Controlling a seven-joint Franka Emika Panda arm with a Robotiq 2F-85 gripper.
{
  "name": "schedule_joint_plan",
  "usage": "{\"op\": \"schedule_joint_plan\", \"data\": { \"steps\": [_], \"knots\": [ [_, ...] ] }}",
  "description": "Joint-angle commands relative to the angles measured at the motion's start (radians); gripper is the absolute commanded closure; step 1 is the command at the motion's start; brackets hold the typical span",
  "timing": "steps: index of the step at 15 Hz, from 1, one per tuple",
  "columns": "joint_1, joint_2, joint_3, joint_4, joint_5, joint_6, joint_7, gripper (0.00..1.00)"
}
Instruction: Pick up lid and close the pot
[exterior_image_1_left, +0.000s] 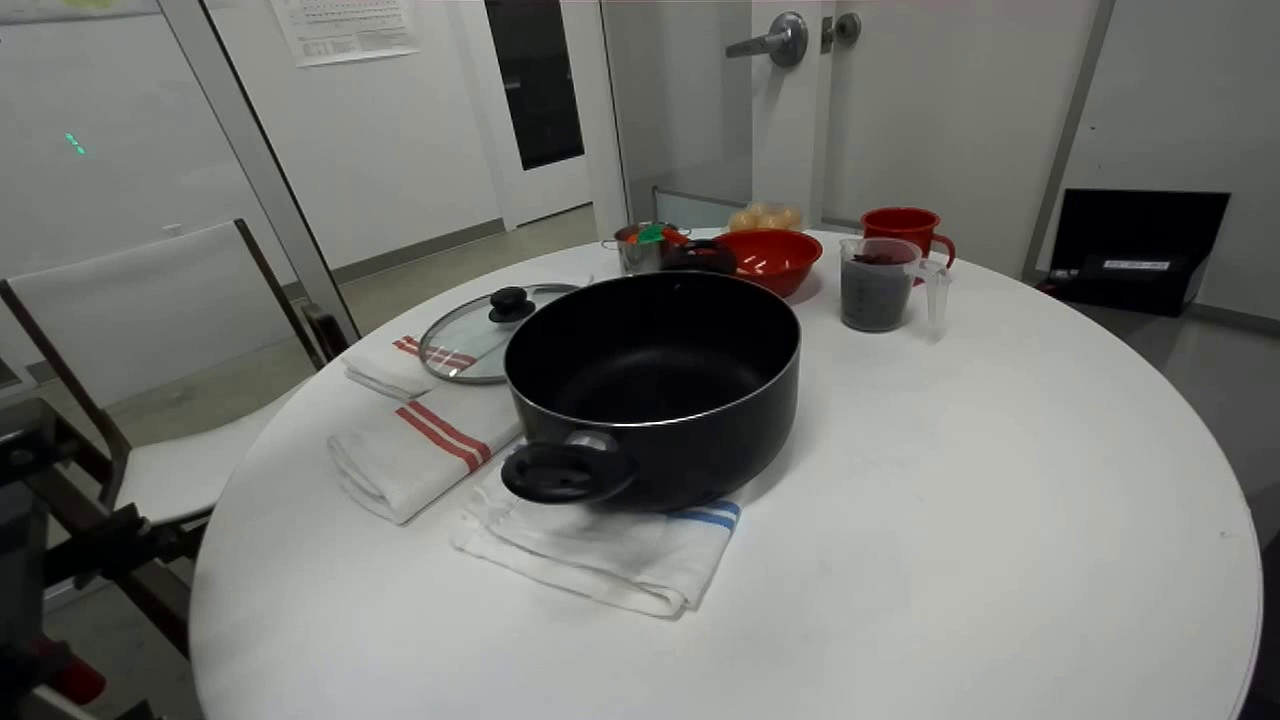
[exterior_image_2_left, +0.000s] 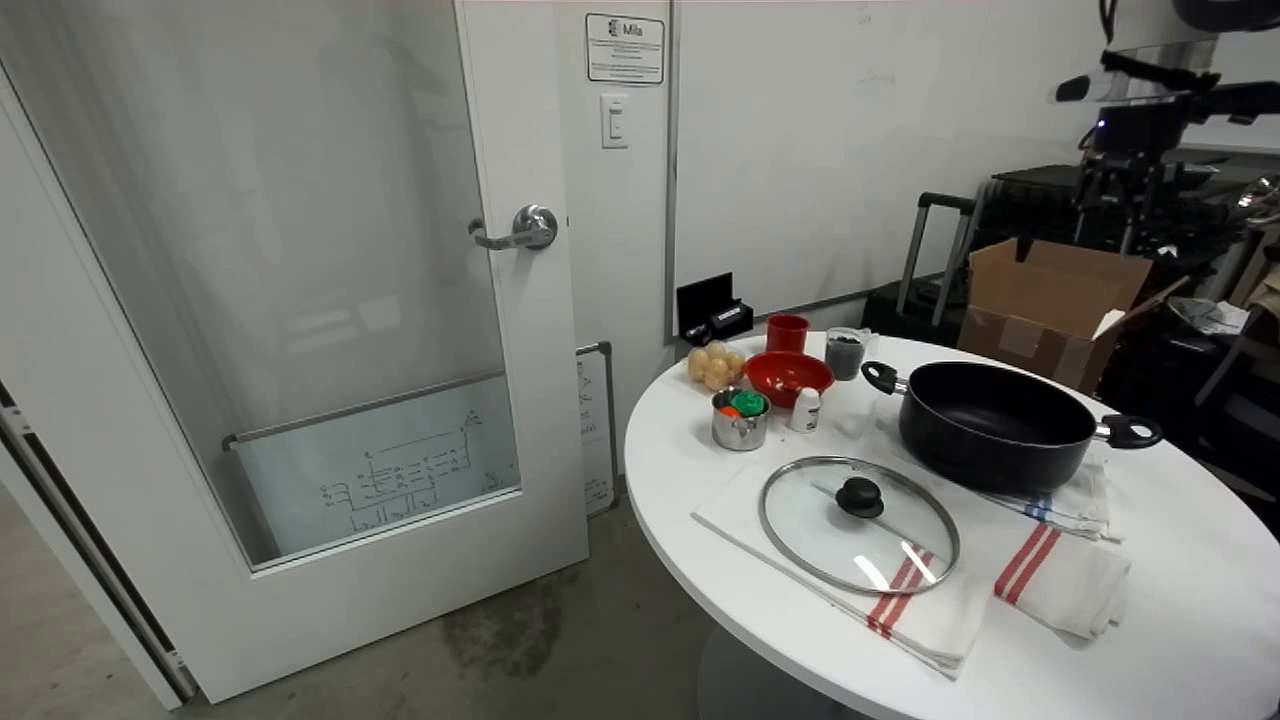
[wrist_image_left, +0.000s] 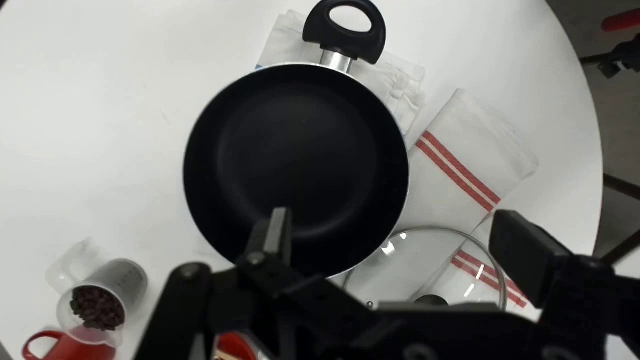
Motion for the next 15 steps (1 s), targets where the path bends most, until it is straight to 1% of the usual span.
{"op": "schedule_joint_plan", "data": {
  "steps": [1, 4, 9, 15],
  "knots": [
    [-0.025, 0.151, 0.074, 0.139, -0.013, -0.02, -0.077, 0.0],
    [-0.024, 0.238, 0.122, 0.206, -0.042, -0.005, -0.108, 0.0],
    [-0.02, 0.374, 0.196, 0.301, -0.042, 0.029, -0.194, 0.0],
    [-0.002, 0.515, 0.258, 0.38, -0.067, 0.099, -0.304, 0.0]
  ]
}}
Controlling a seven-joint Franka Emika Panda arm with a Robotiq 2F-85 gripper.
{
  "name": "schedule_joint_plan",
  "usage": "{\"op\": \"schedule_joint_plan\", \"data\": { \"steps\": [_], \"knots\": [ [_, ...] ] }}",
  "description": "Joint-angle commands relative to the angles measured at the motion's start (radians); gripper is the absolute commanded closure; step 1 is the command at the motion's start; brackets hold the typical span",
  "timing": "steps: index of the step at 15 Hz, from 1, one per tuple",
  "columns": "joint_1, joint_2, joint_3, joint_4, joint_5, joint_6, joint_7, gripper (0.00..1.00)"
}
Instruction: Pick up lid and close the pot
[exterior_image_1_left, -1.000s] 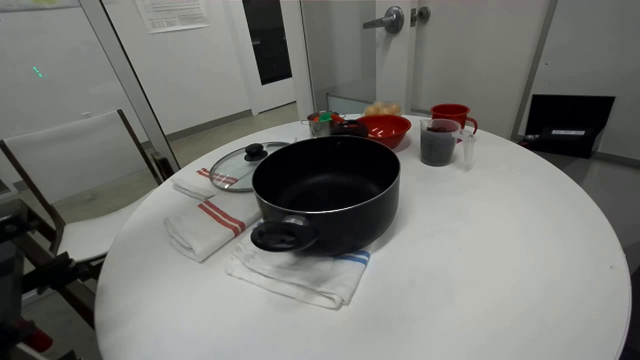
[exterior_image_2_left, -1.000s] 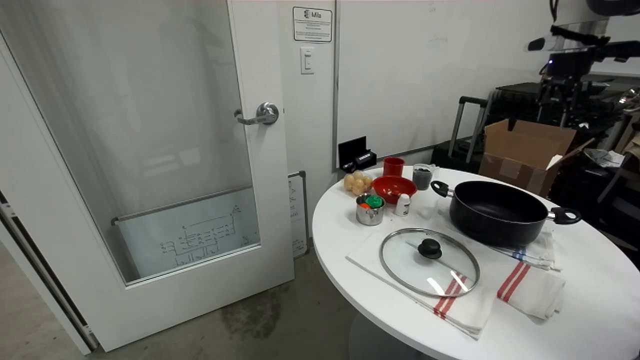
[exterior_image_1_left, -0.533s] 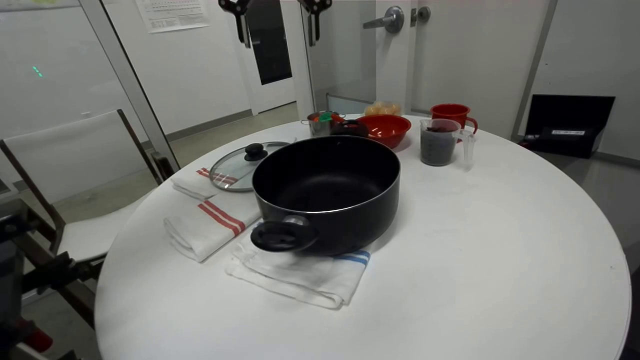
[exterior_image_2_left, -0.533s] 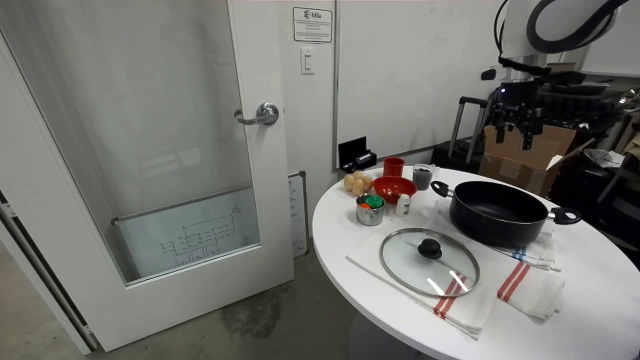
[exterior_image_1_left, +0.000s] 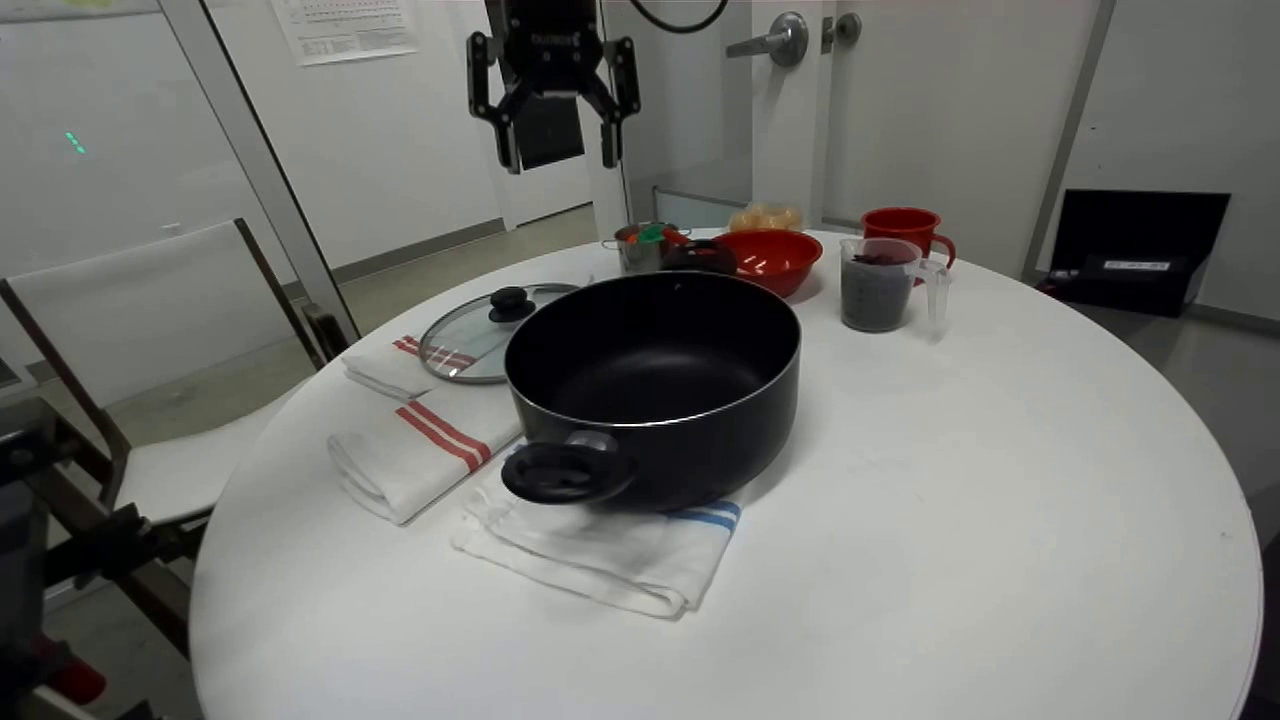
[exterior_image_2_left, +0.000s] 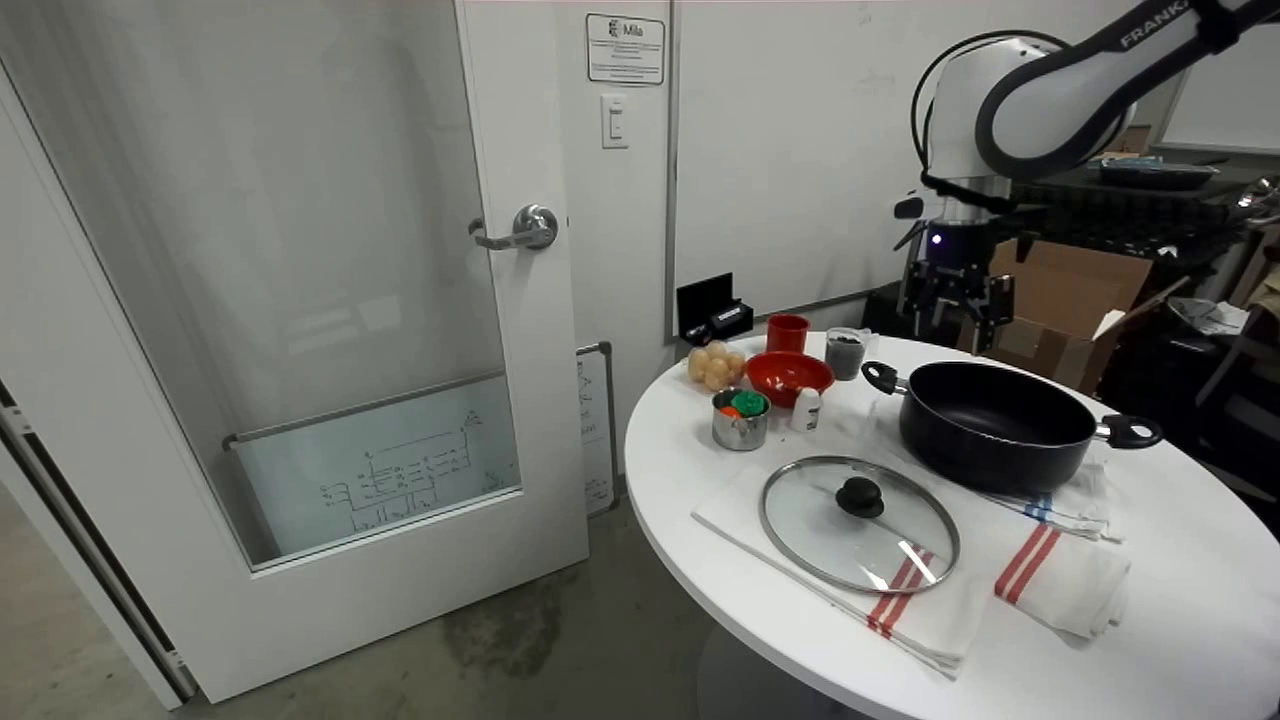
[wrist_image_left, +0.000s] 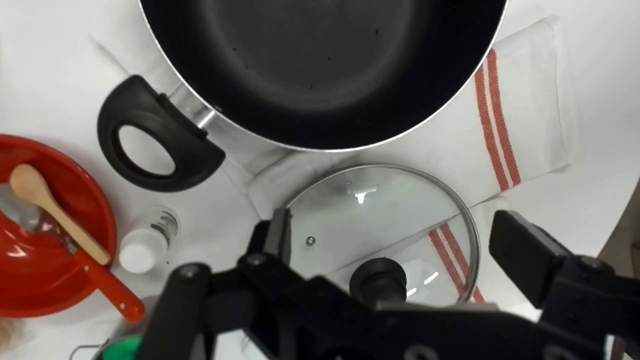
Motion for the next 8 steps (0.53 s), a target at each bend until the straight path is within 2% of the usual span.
{"op": "schedule_joint_plan", "data": {
  "steps": [1, 8],
  "knots": [
    [0.011, 0.103, 0.032, 0.083, -0.044, 0.031, -0.072, 0.0],
    [0.036, 0.218, 0.094, 0.123, -0.075, 0.12, -0.202, 0.0]
  ]
}}
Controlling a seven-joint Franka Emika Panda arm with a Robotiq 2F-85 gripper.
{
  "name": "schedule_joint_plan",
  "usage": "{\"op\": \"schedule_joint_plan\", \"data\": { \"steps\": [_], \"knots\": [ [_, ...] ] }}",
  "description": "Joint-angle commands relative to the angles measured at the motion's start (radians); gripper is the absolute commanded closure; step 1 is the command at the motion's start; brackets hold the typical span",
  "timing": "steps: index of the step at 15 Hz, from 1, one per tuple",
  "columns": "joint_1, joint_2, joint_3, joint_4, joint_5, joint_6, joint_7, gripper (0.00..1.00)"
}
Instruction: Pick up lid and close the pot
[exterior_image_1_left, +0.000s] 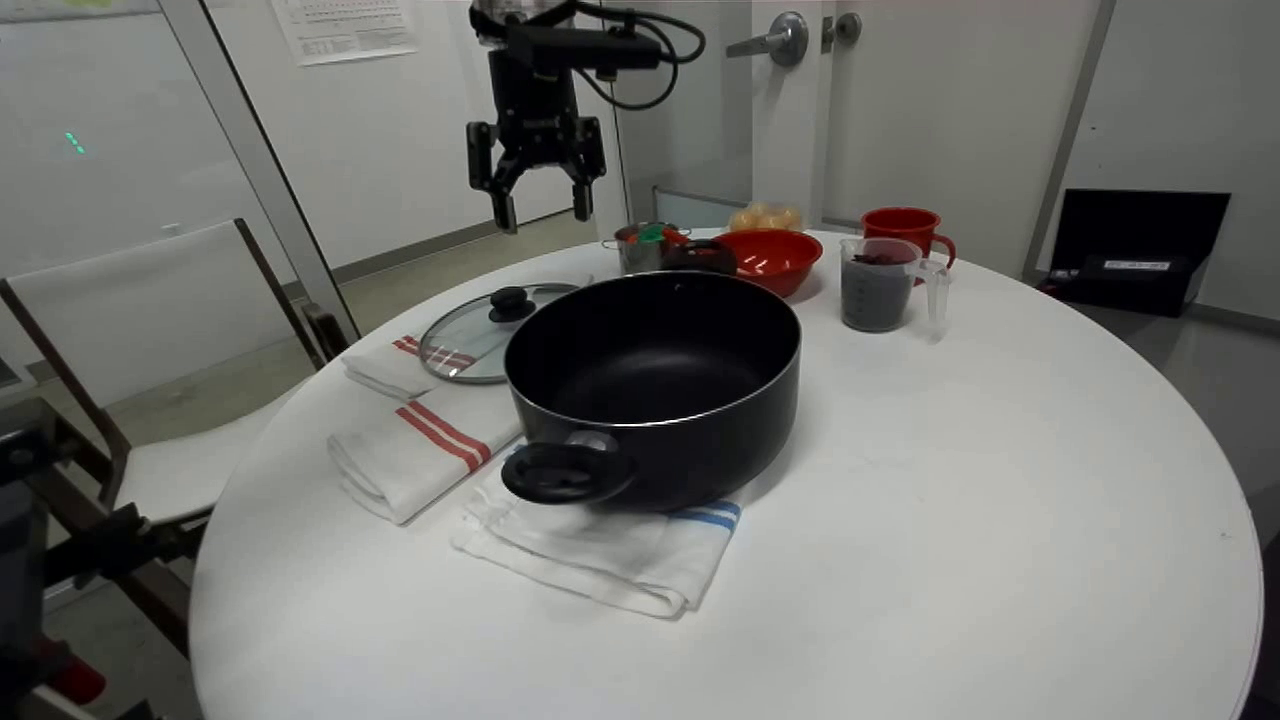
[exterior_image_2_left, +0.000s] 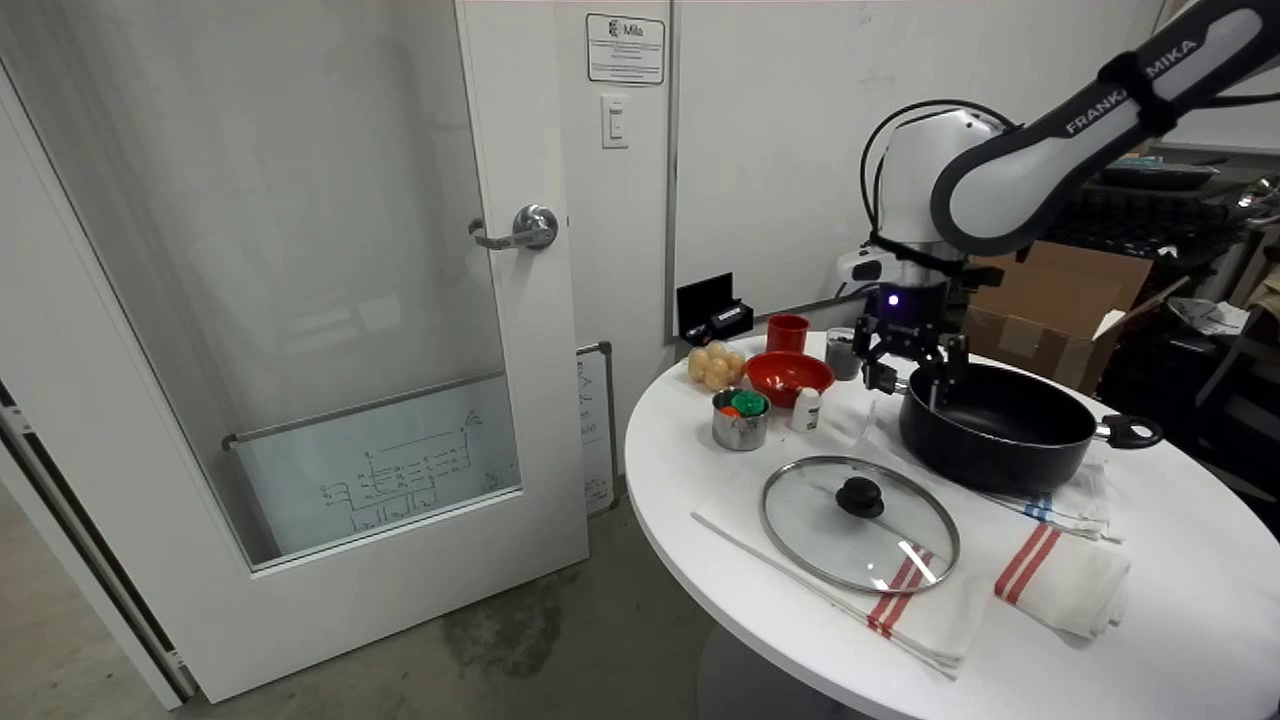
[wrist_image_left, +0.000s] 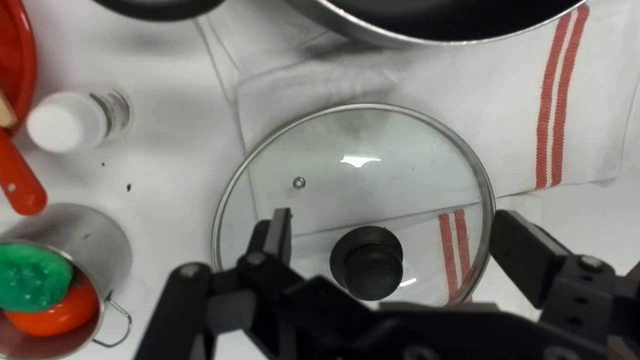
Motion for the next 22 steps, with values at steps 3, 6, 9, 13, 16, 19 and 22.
{"op": "schedule_joint_plan", "data": {
  "steps": [3, 6, 9, 13, 16, 19, 22],
  "knots": [
    [0.014, 0.102, 0.042, 0.058, -0.012, 0.069, -0.109, 0.0],
    [0.03, 0.14, 0.053, 0.061, -0.016, 0.099, -0.139, 0.0],
    [0.043, 0.172, 0.059, 0.06, -0.017, 0.118, -0.163, 0.0],
    [0.055, 0.201, 0.062, 0.061, -0.021, 0.136, -0.182, 0.0],
    [0.058, 0.214, 0.063, 0.063, -0.024, 0.146, -0.193, 0.0],
    [0.057, 0.22, 0.065, 0.068, -0.027, 0.154, -0.197, 0.28],
    [0.053, 0.219, 0.066, 0.066, -0.026, 0.164, -0.202, 0.39]
  ]
}}
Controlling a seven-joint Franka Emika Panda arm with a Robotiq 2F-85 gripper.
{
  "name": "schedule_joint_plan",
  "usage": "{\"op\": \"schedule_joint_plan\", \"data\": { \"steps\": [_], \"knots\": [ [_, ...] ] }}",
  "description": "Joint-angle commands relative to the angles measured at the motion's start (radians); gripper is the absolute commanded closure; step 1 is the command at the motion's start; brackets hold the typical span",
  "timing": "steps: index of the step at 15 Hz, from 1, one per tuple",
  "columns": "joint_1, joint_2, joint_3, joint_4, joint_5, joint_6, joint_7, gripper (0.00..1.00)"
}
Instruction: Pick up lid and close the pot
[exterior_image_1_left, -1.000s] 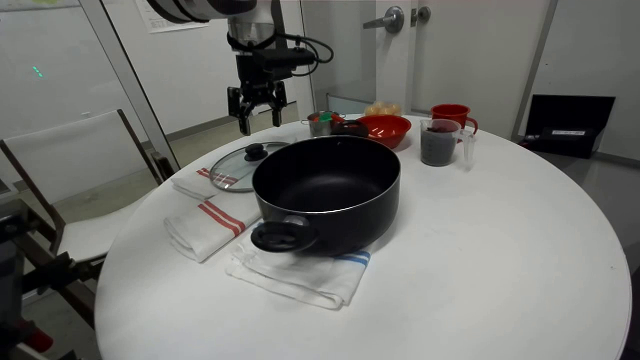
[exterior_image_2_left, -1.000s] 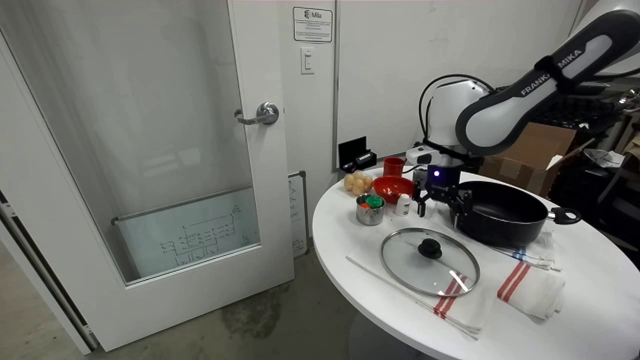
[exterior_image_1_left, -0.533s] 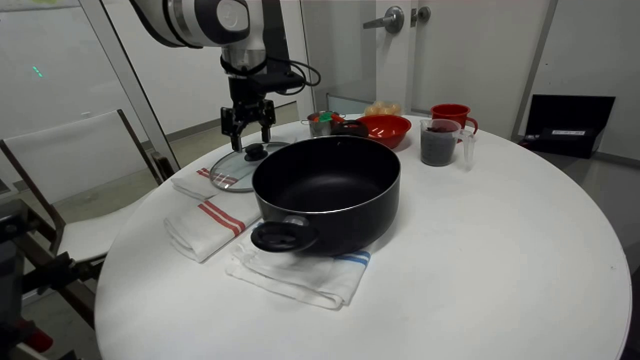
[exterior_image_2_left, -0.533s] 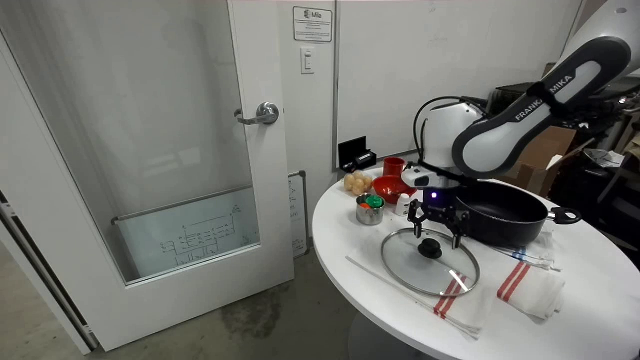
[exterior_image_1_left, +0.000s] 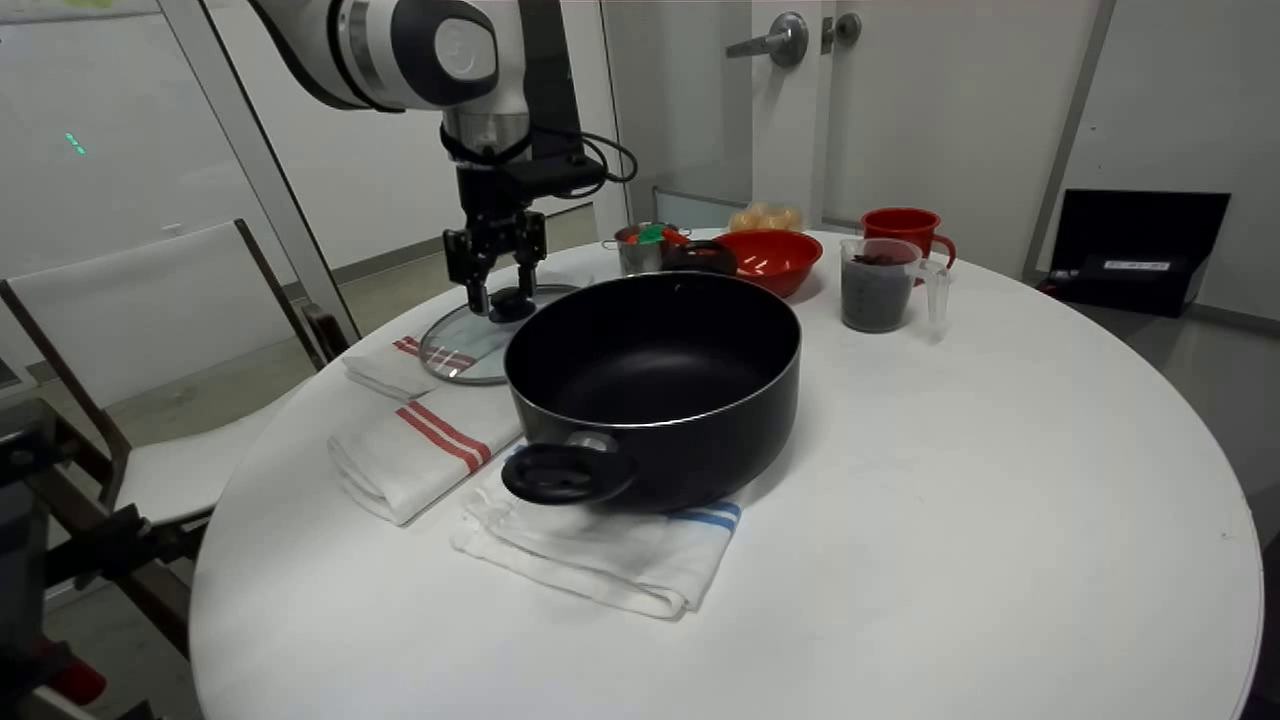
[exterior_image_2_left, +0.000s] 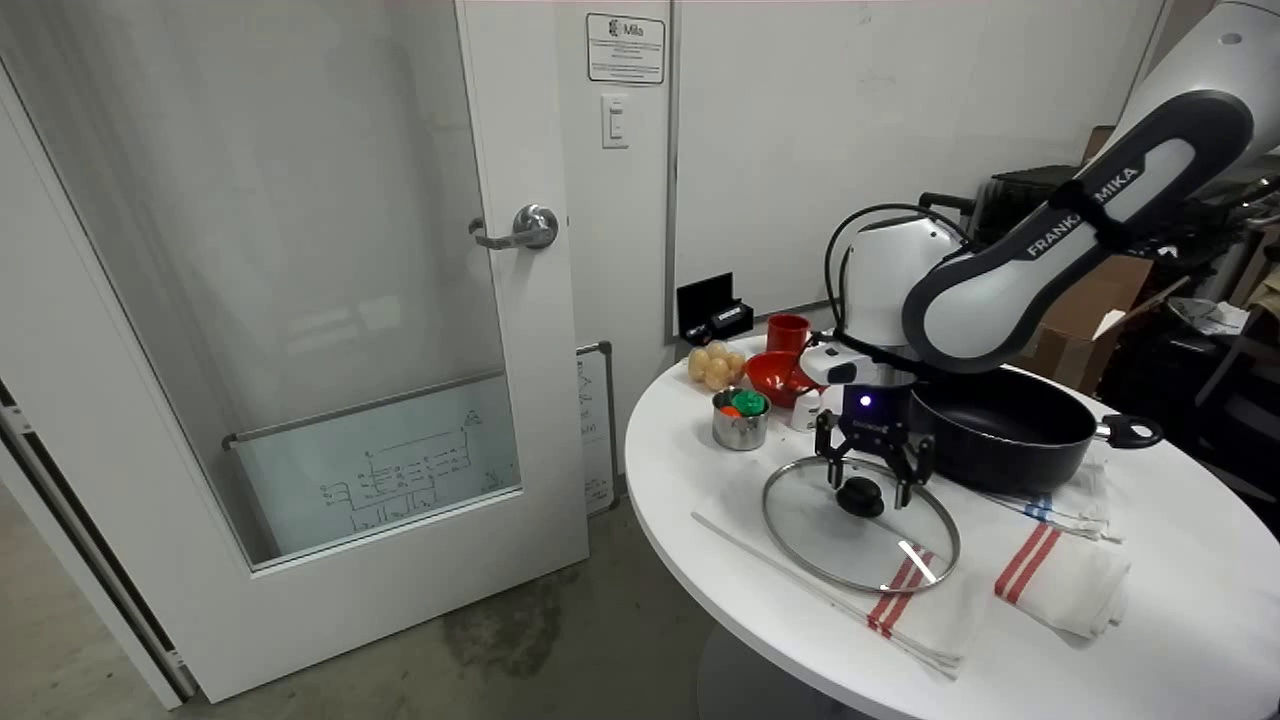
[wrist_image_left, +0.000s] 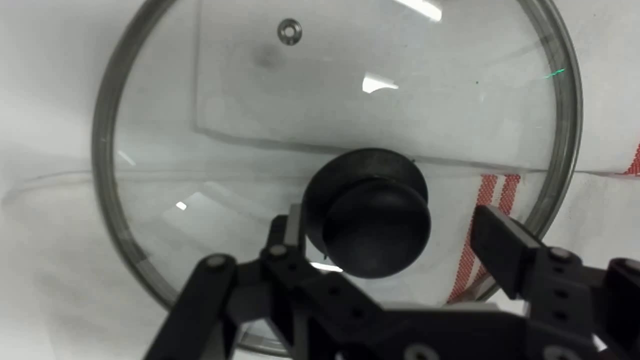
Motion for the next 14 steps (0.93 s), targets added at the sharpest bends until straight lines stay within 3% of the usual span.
{"op": "schedule_joint_plan", "data": {
  "steps": [1, 5, 14],
  "knots": [
    [-0.005, 0.018, 0.005, 0.025, -0.011, 0.021, -0.027, 0.46],
    [-0.009, 0.017, 0.006, 0.031, -0.008, 0.03, -0.033, 0.75],
    [-0.025, -0.074, 0.017, -0.015, 0.003, -0.014, -0.028, 0.75]
  ]
}}
